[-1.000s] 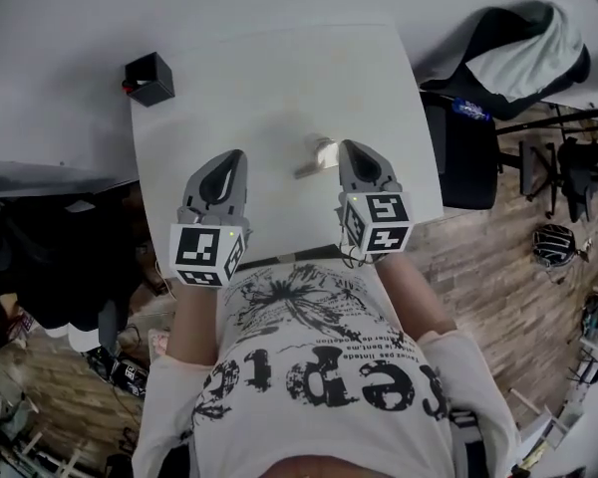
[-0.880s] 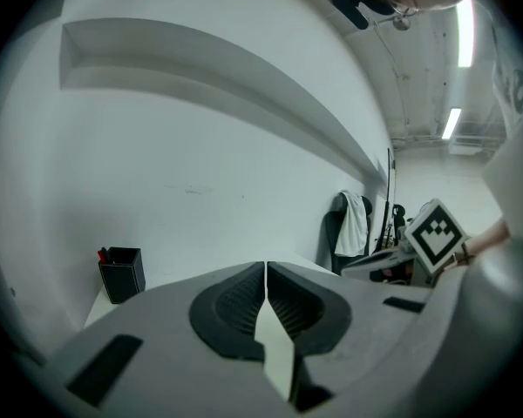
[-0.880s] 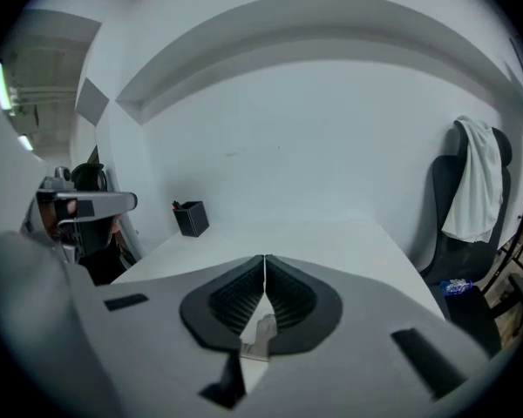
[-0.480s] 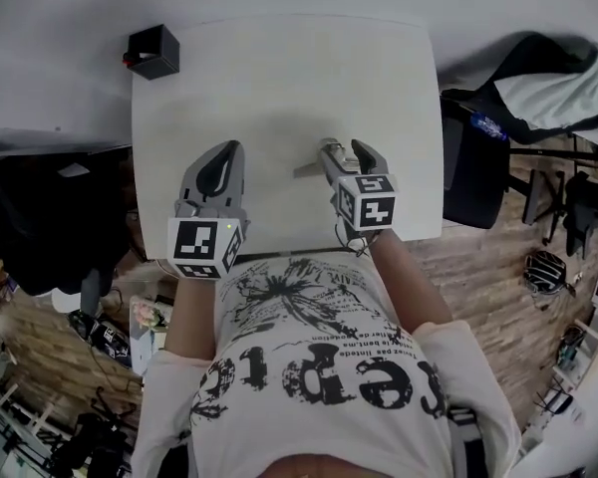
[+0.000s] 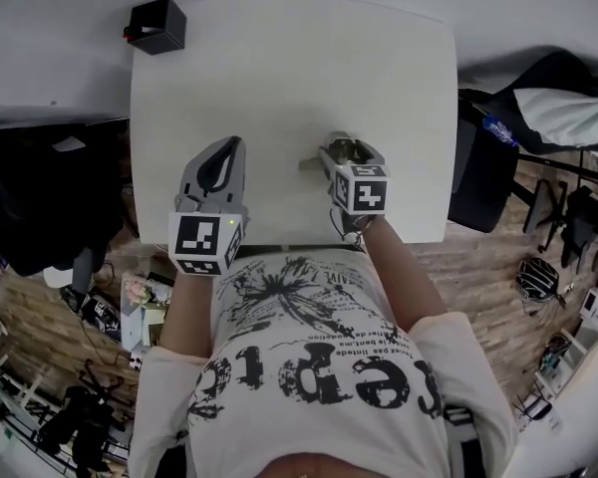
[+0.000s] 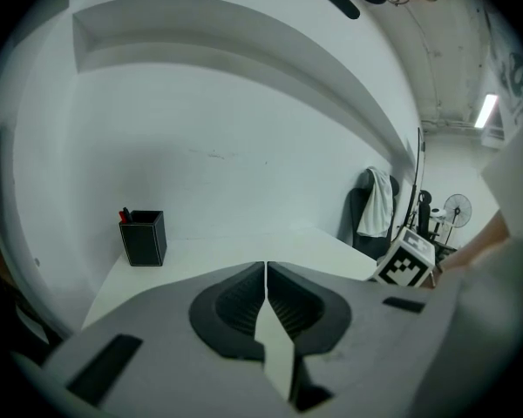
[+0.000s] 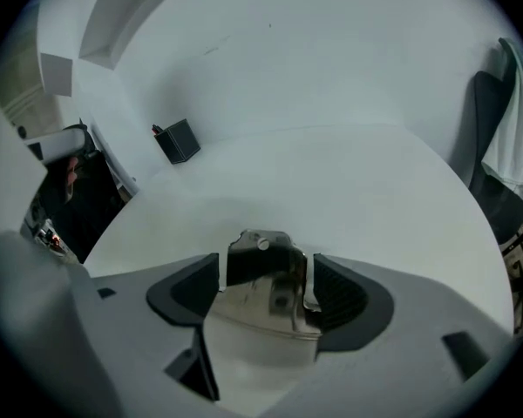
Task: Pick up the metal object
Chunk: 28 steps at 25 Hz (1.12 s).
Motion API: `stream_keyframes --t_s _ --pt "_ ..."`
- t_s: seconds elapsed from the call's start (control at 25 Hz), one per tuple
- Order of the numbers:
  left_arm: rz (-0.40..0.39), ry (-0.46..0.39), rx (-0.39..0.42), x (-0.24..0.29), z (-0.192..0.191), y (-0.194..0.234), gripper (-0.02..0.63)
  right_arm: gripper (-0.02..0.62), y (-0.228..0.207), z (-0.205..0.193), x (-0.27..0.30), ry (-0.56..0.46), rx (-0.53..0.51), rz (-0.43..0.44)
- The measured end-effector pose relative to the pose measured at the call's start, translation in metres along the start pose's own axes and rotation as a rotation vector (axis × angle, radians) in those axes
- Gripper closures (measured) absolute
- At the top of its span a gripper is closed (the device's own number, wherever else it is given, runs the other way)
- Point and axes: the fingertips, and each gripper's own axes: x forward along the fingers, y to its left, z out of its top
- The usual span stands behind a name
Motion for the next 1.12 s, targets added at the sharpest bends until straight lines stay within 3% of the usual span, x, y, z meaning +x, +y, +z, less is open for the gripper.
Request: stream_keyframes --t_s 0.36,0.64,0.84,1.12 --pt "0.032 0.011 -0.024 -0.004 -0.006 0.015 0.595 0.312 -0.004 -0.002 0.004 0.058 0.041 -0.050" --pt "0.007 -0.002 -0.021 -0.011 0.000 0.019 0.595 0.315 0.002 -0.004 0.000 0.070 0.052 -0.082" --pt "-0.003 -0.021 -0.002 -0.014 0.012 0.024 0.595 0.316 0.012 0.018 -0.018 -0.021 0.031 -0.087" --pt "-0.029 -0.074 0.037 -0.023 0.038 0.018 0.595 0.314 0.029 0.077 -0.064 -0.237 -0.049 -0.086"
